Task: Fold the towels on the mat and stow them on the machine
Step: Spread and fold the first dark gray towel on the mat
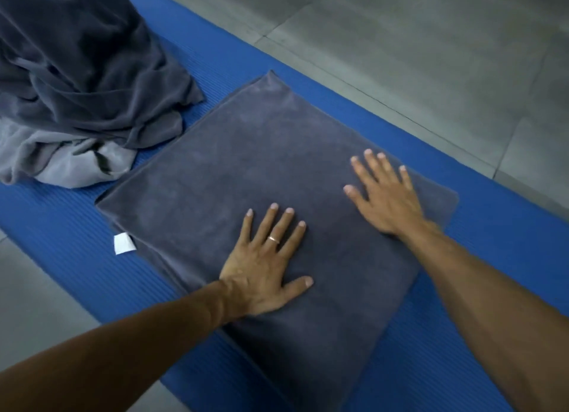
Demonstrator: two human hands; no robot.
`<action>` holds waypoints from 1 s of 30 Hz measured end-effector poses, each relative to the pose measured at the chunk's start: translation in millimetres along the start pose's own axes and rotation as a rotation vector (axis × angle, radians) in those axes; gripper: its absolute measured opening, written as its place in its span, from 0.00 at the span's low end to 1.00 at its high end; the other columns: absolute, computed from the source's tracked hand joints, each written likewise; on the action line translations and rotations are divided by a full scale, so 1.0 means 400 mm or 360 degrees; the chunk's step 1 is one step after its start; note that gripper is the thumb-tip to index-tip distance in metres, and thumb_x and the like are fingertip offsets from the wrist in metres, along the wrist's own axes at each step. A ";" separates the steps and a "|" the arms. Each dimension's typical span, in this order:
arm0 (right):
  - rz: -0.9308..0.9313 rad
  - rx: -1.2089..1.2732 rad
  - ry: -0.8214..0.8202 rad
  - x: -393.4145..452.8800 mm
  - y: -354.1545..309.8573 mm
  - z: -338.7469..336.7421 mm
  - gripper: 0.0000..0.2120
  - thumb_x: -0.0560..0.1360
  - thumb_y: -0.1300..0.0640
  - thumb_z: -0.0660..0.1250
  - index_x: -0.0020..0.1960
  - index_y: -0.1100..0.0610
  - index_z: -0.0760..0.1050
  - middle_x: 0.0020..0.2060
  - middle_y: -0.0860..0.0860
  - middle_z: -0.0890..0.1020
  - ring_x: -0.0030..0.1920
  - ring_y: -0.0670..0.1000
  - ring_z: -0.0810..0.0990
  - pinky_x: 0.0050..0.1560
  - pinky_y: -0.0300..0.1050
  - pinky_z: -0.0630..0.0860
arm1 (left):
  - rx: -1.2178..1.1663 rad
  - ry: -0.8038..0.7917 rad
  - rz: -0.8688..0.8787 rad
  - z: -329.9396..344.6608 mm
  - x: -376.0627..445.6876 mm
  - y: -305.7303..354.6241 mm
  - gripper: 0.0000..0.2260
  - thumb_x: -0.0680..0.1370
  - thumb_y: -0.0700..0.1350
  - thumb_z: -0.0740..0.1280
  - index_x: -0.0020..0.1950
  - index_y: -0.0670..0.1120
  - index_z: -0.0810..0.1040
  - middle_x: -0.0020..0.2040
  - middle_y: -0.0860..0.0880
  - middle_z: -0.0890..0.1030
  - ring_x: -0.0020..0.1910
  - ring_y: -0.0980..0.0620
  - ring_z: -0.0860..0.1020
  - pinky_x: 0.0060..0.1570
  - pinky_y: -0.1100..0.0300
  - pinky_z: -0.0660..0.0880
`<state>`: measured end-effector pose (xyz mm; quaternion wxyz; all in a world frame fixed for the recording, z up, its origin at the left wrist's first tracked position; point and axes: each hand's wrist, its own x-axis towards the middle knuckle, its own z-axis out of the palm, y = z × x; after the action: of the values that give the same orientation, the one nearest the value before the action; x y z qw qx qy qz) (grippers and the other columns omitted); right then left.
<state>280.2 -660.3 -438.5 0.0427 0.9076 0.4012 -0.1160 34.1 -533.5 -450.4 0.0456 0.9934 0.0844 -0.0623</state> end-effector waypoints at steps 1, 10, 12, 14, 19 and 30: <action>0.0138 0.0021 -0.0021 0.006 0.037 -0.005 0.31 0.80 0.35 0.41 0.79 0.44 0.43 0.79 0.47 0.42 0.79 0.51 0.41 0.76 0.60 0.40 | 0.0039 -0.0014 0.0004 0.002 -0.001 -0.003 0.40 0.73 0.71 0.52 0.77 0.47 0.60 0.78 0.42 0.59 0.77 0.39 0.53 0.71 0.32 0.50; -0.0261 0.0049 0.0060 -0.174 0.071 0.040 0.32 0.78 0.36 0.40 0.79 0.46 0.48 0.79 0.47 0.47 0.79 0.50 0.44 0.76 0.60 0.44 | 0.0127 -0.0066 -0.0052 -0.010 0.000 0.013 0.40 0.73 0.70 0.51 0.77 0.46 0.61 0.77 0.41 0.61 0.76 0.39 0.56 0.71 0.33 0.53; 0.0063 0.0021 0.0039 -0.164 0.166 0.031 0.30 0.80 0.37 0.41 0.79 0.46 0.44 0.79 0.48 0.44 0.79 0.51 0.42 0.76 0.61 0.40 | 0.0109 -0.0063 -0.0125 -0.013 -0.004 0.033 0.39 0.73 0.68 0.52 0.76 0.44 0.63 0.76 0.40 0.62 0.76 0.37 0.58 0.69 0.32 0.55; 0.0219 0.0047 0.0073 -0.167 0.196 0.023 0.30 0.81 0.39 0.43 0.80 0.49 0.47 0.79 0.51 0.46 0.79 0.53 0.42 0.75 0.61 0.40 | 0.0018 0.0013 -0.0181 -0.025 -0.006 0.081 0.35 0.73 0.61 0.55 0.74 0.42 0.66 0.74 0.39 0.65 0.74 0.36 0.61 0.68 0.31 0.58; -0.0551 0.0128 0.0058 -0.328 0.095 0.080 0.32 0.78 0.38 0.48 0.78 0.53 0.59 0.78 0.53 0.57 0.78 0.54 0.53 0.76 0.61 0.52 | -0.0238 0.0230 0.0225 -0.003 -0.076 0.253 0.29 0.77 0.58 0.59 0.72 0.42 0.69 0.73 0.43 0.68 0.74 0.42 0.63 0.69 0.35 0.61; -0.0113 0.0186 0.0128 -0.343 0.199 0.013 0.34 0.72 0.57 0.64 0.77 0.50 0.60 0.79 0.51 0.53 0.78 0.55 0.48 0.77 0.57 0.44 | -0.0631 0.0135 0.0093 -0.061 -0.147 0.274 0.09 0.70 0.50 0.62 0.44 0.47 0.79 0.49 0.51 0.79 0.47 0.49 0.77 0.47 0.52 0.77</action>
<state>248.8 -813.6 -411.2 -0.0306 0.8977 0.4270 -0.1042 -1.6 -648.0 -409.9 0.2385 0.9688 0.0681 -0.0012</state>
